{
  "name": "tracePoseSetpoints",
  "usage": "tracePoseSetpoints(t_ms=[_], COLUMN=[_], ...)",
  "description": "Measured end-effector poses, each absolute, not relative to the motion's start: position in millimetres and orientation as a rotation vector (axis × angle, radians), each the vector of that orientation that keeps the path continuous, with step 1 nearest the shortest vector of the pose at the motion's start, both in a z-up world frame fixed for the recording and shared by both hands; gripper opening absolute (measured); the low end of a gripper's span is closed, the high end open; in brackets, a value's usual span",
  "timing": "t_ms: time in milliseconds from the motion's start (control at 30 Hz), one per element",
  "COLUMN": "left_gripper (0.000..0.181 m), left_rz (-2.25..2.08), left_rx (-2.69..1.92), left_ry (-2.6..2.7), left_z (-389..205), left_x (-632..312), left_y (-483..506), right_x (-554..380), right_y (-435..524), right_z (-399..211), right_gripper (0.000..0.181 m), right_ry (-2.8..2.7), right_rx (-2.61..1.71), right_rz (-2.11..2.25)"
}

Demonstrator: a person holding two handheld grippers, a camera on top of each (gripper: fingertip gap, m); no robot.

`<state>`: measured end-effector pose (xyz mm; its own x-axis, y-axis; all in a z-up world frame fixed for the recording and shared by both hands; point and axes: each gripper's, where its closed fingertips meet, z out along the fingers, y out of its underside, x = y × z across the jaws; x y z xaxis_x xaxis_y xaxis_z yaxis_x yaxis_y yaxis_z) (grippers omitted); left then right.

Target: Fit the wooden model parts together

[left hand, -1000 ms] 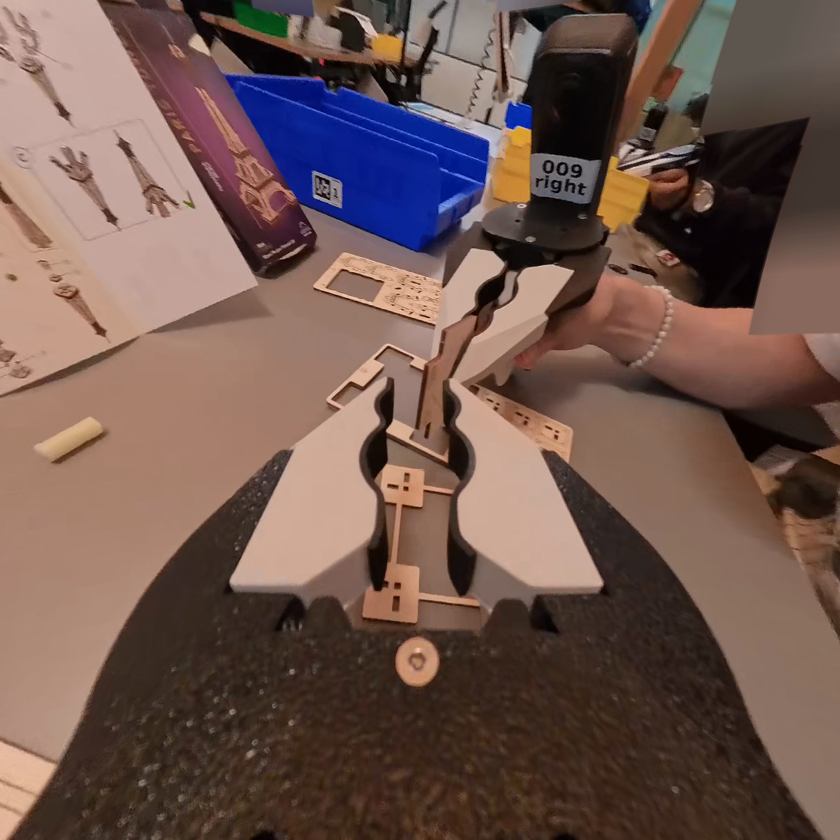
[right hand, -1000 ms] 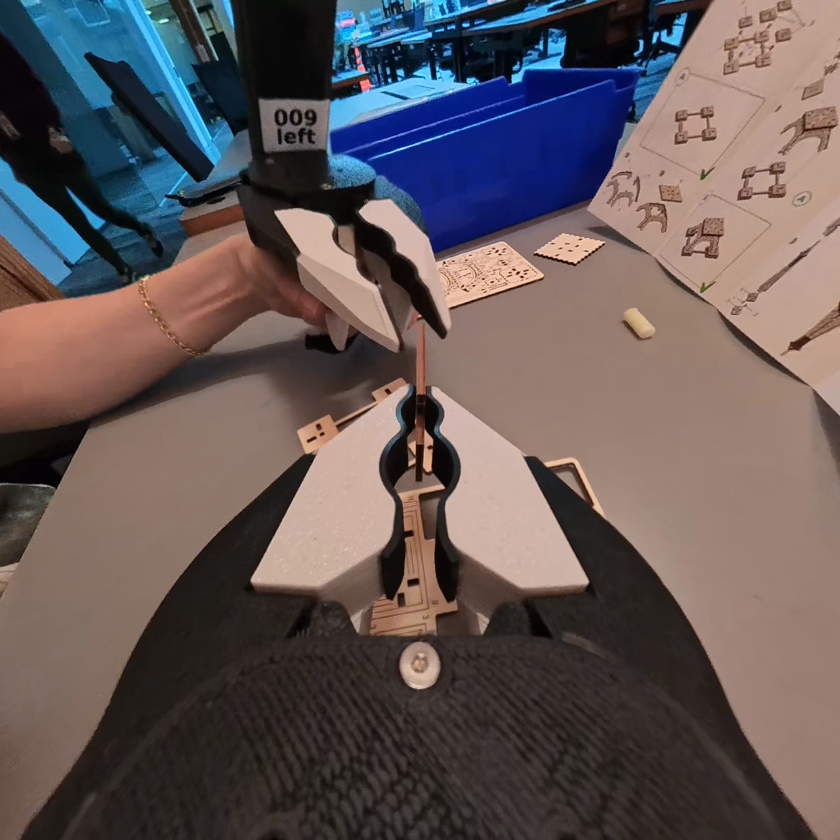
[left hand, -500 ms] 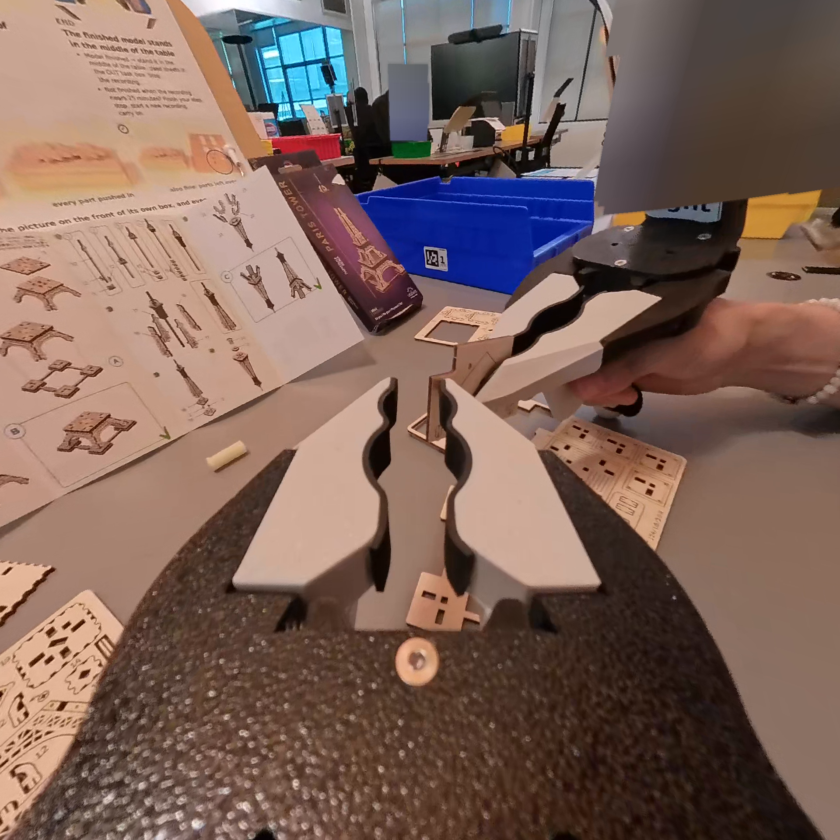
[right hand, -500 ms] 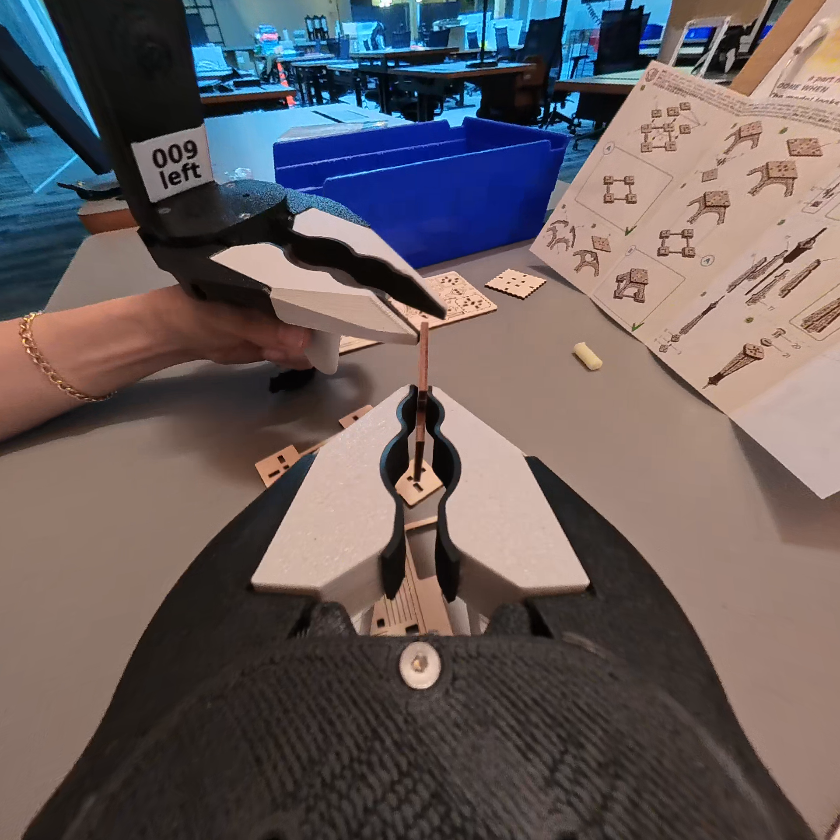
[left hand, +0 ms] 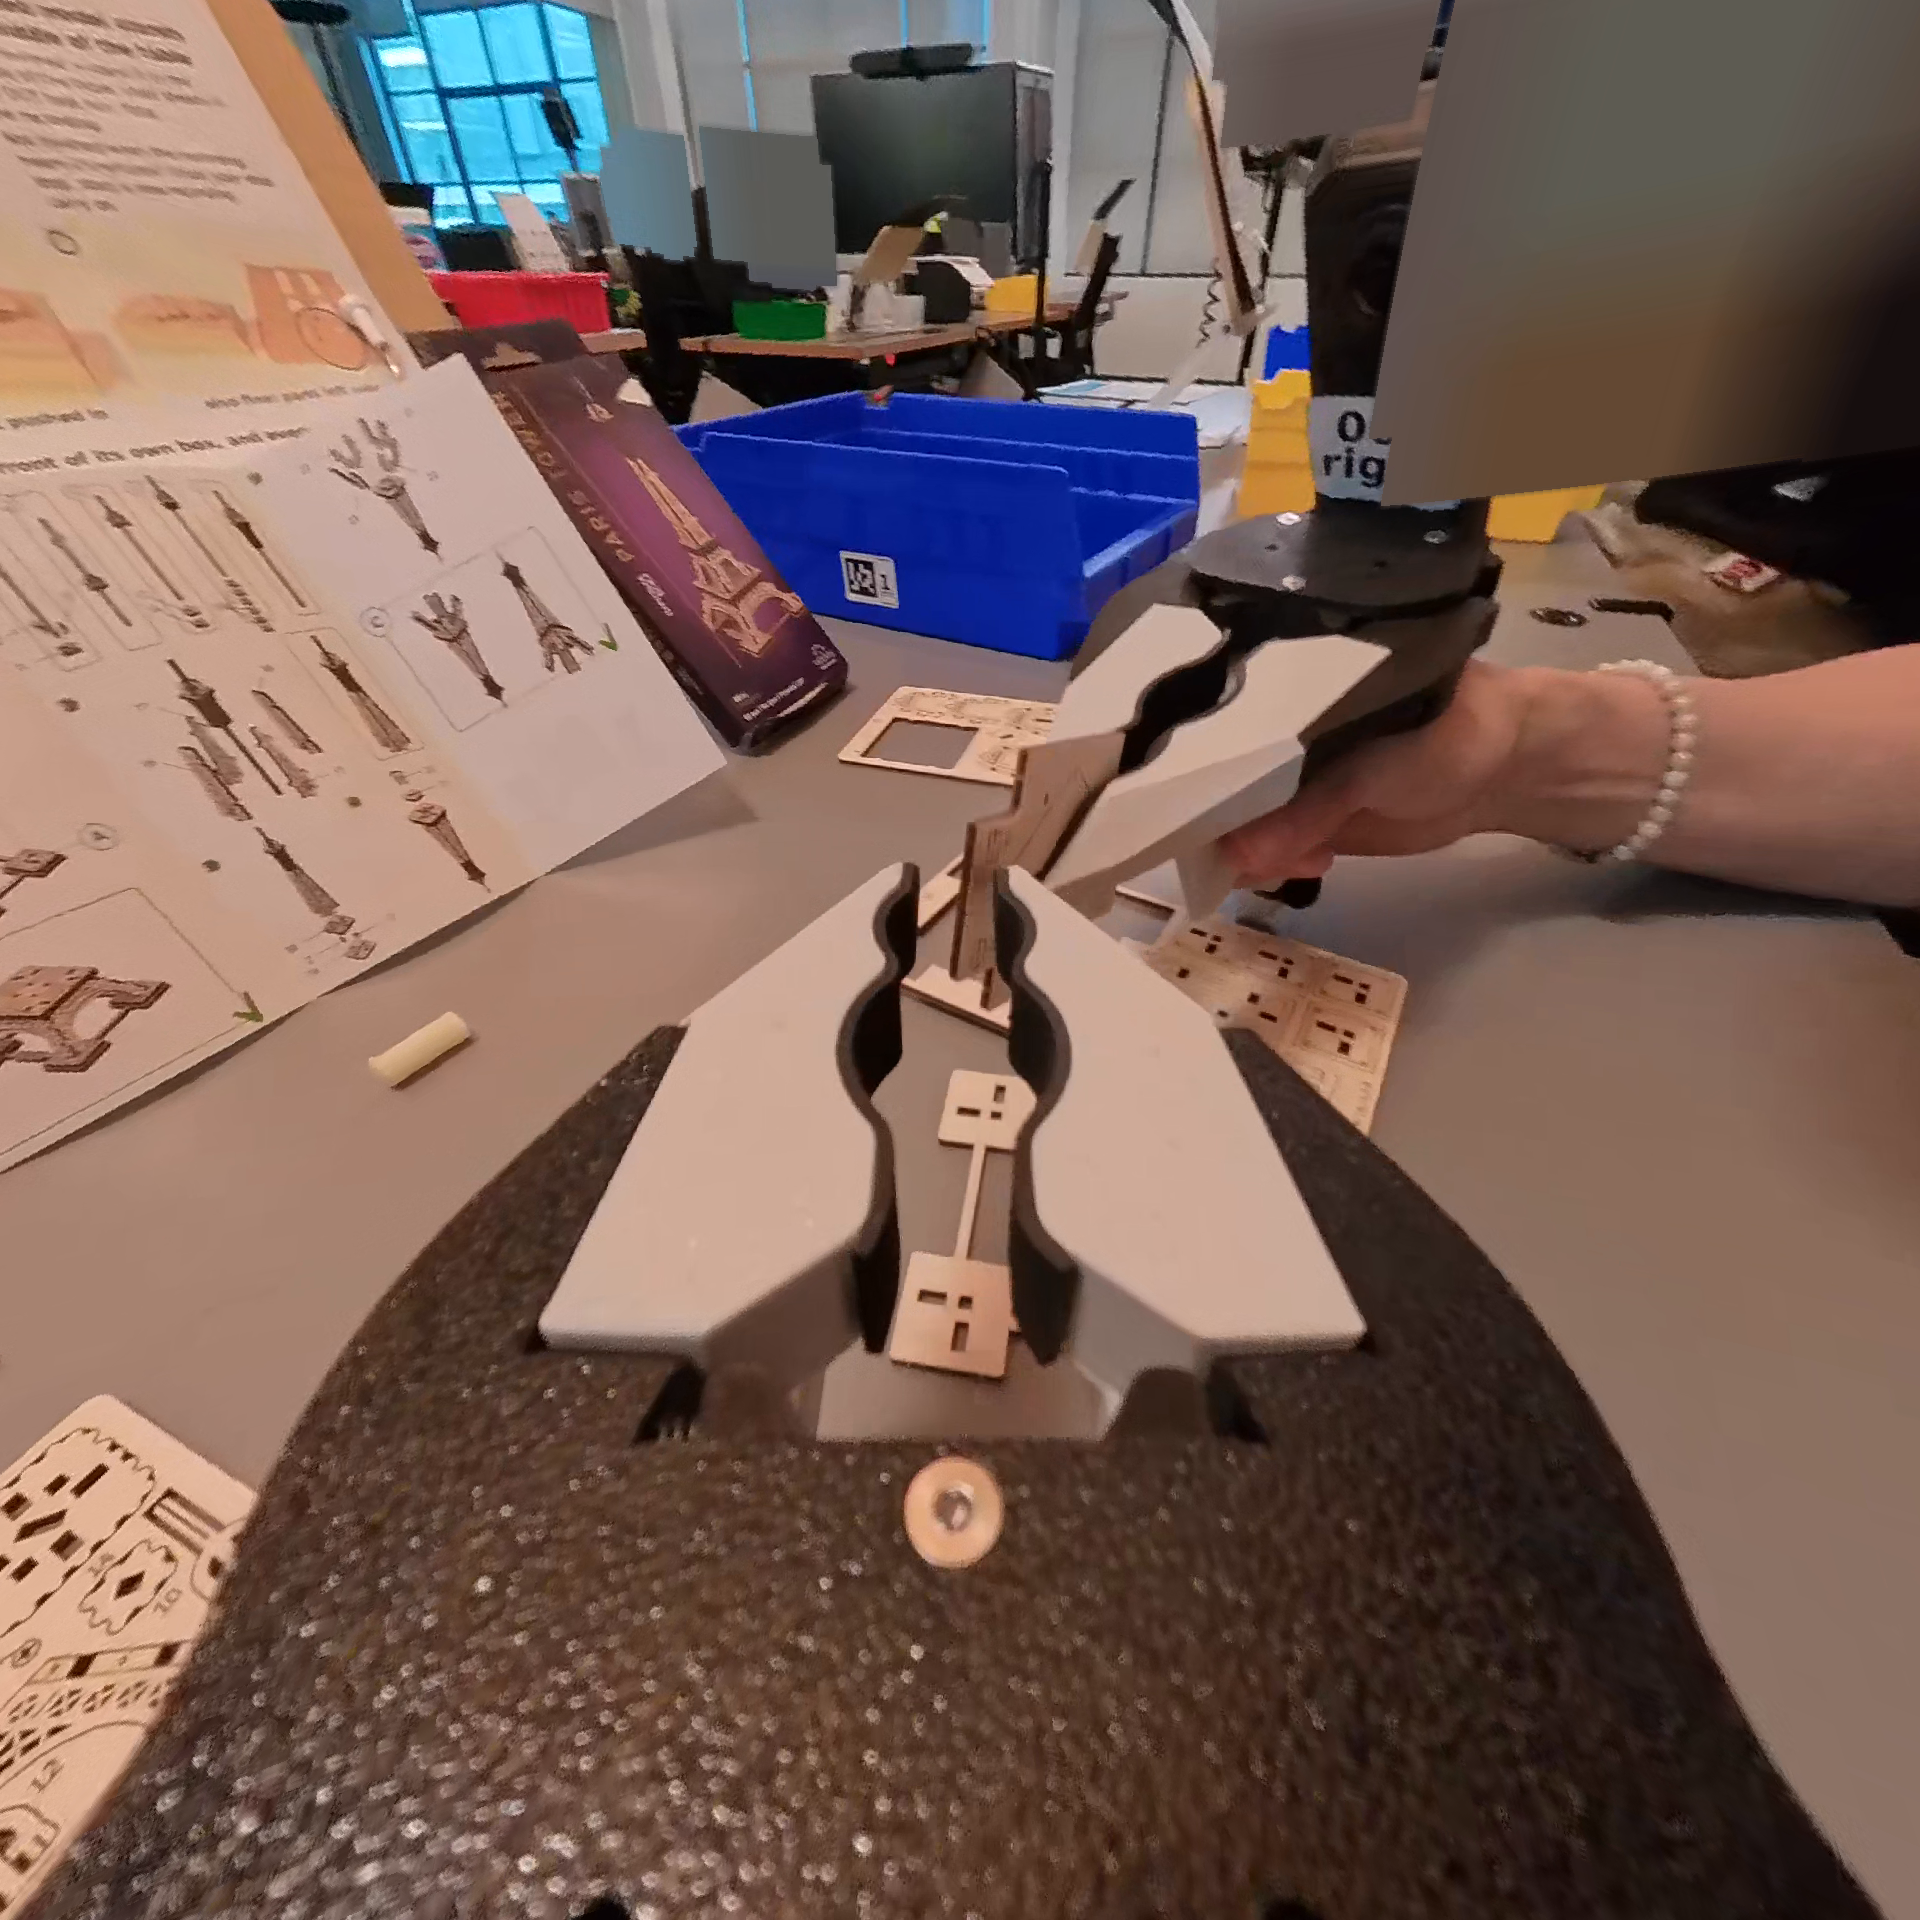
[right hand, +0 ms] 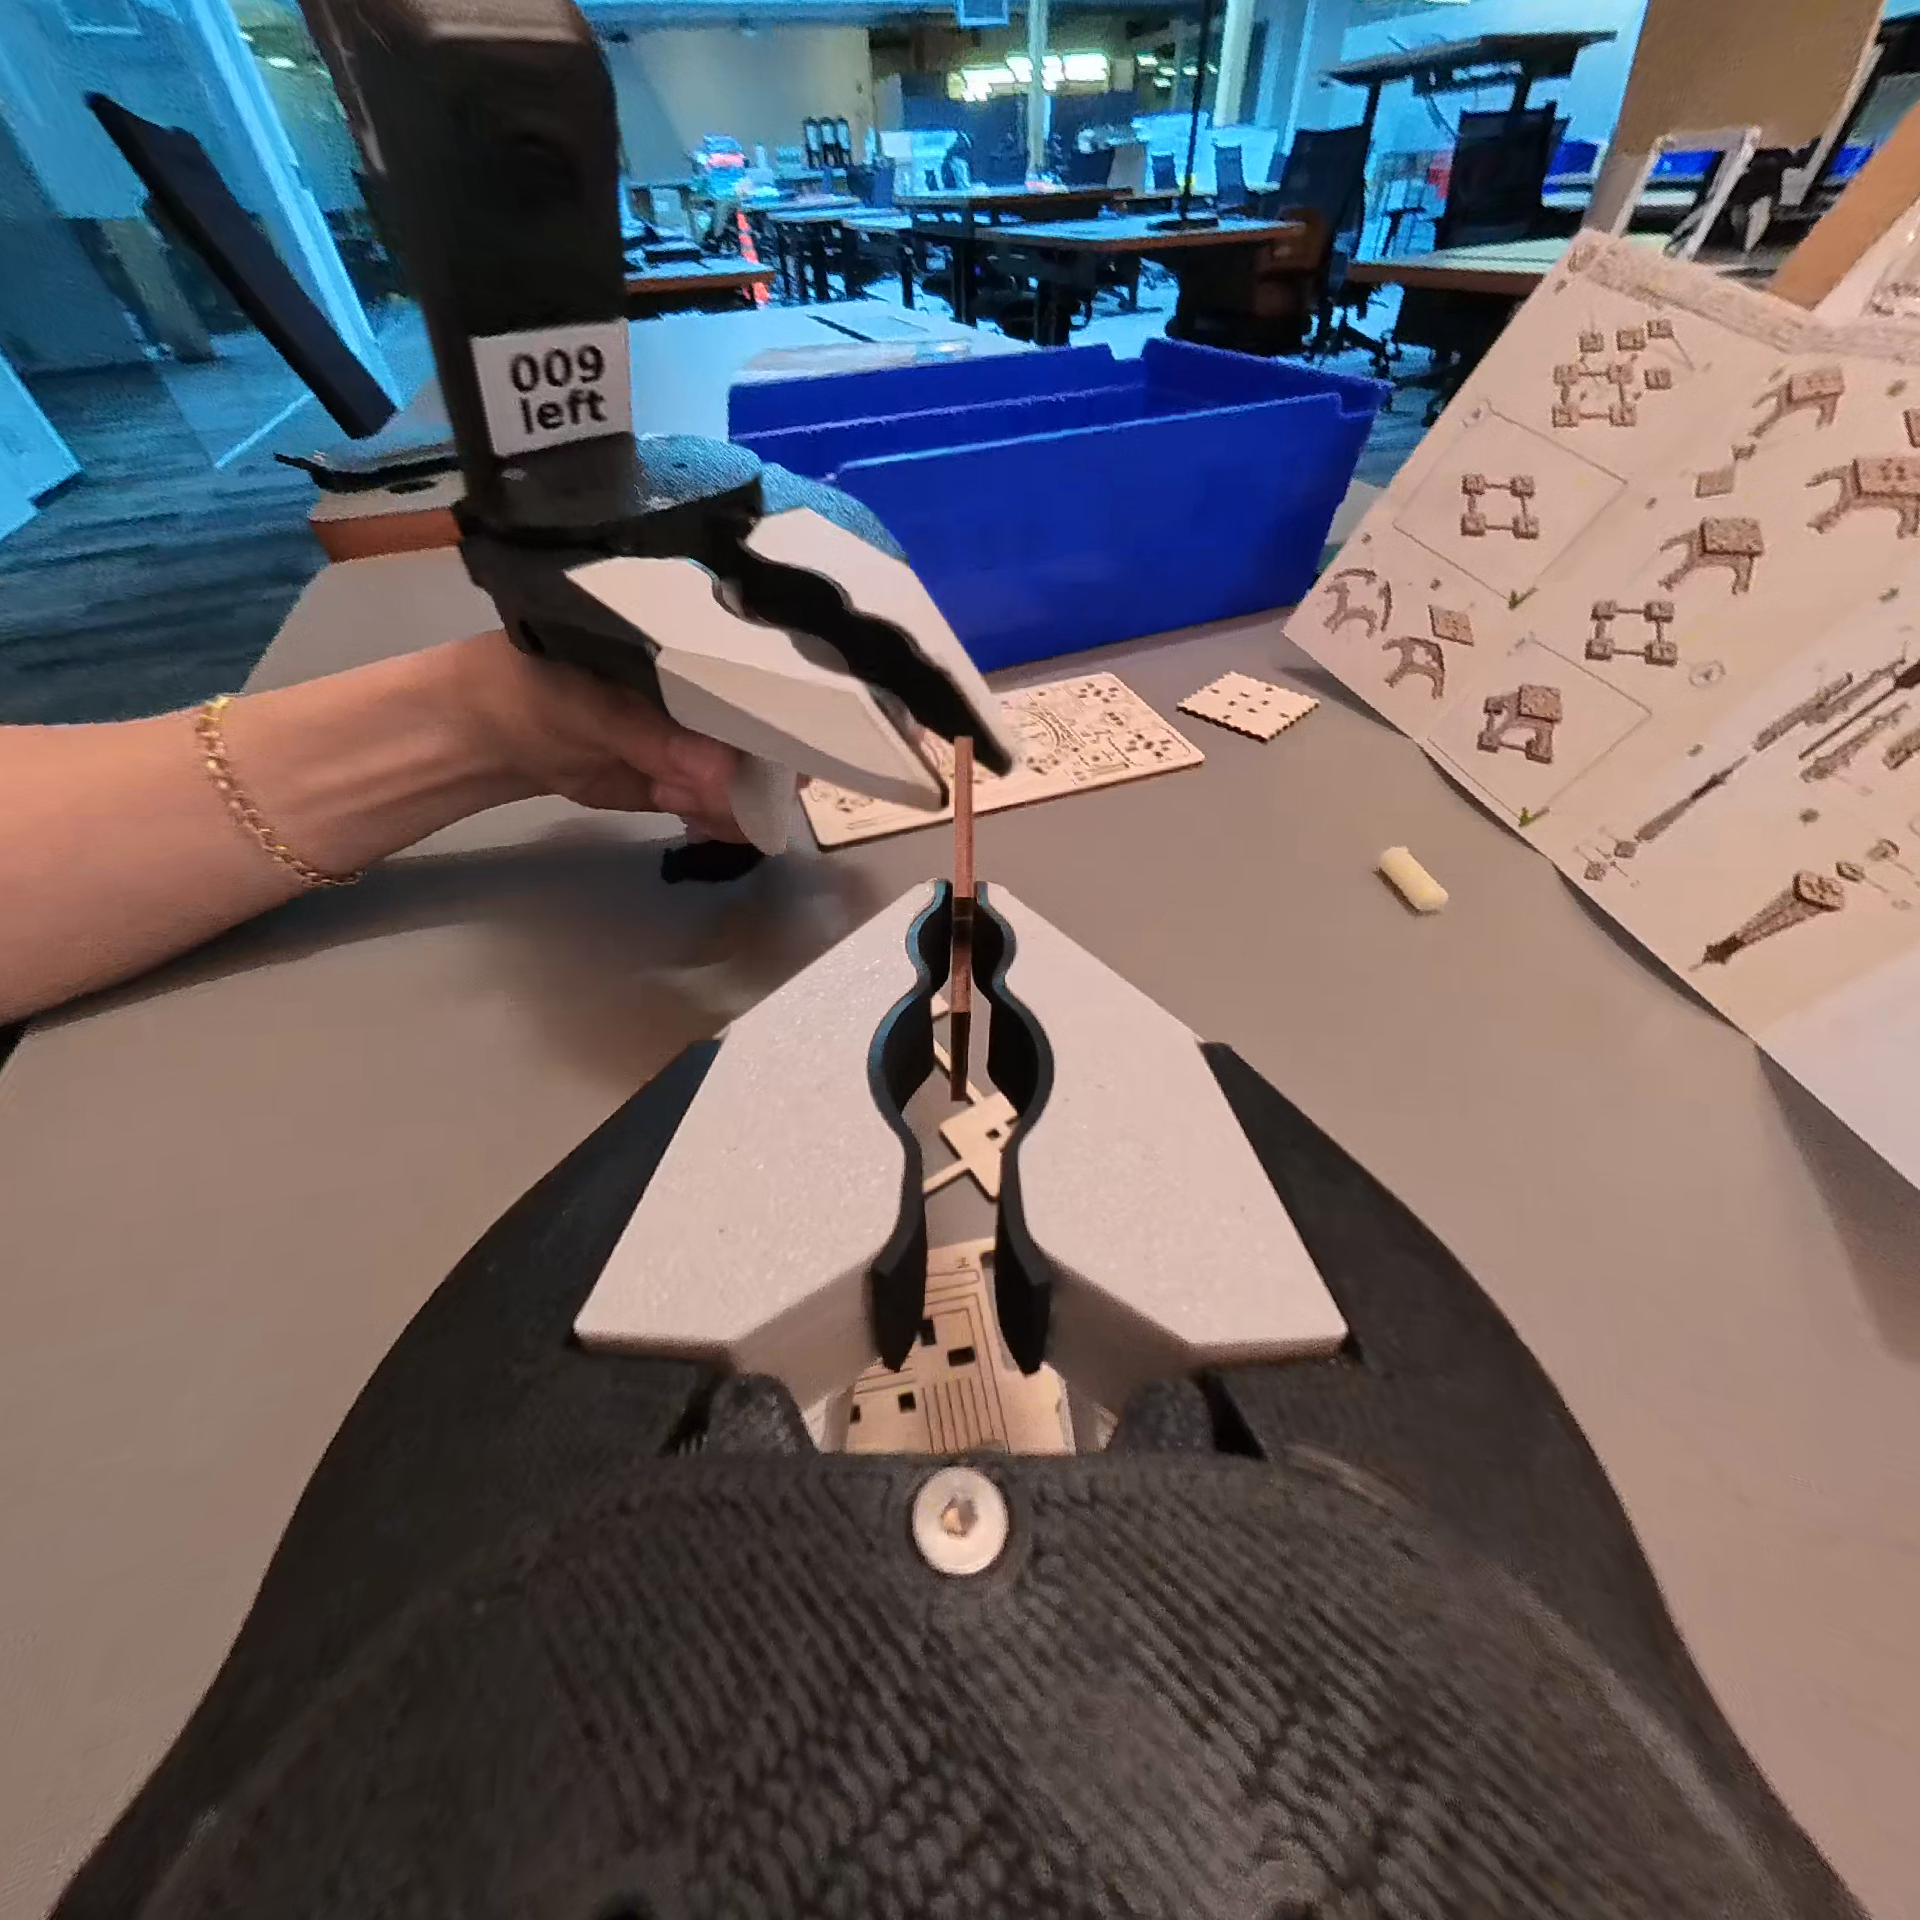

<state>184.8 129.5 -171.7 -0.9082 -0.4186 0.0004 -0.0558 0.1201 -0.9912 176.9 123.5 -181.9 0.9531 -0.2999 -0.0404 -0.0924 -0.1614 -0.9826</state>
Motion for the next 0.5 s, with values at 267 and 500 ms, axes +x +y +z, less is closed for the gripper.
tracePoseSetpoints(t_ms=[267,500], left_gripper=[0.003,0.004], left_rz=[-1.938,-1.959], left_rx=[-0.362,-0.352], left_ry=[2.141,2.149], left_z=[-165.0,-165.2], left_x=[170.4,168.1], left_y=[128.3,127.3], right_x=[166.8,165.5], right_y=[126.2,126.3], right_z=[-177.4,-178.5], right_gripper=[0.0,0.0], right_ry=[0.198,0.186], right_rx=[-1.723,-1.731], right_rz=[-0.176,-0.174])
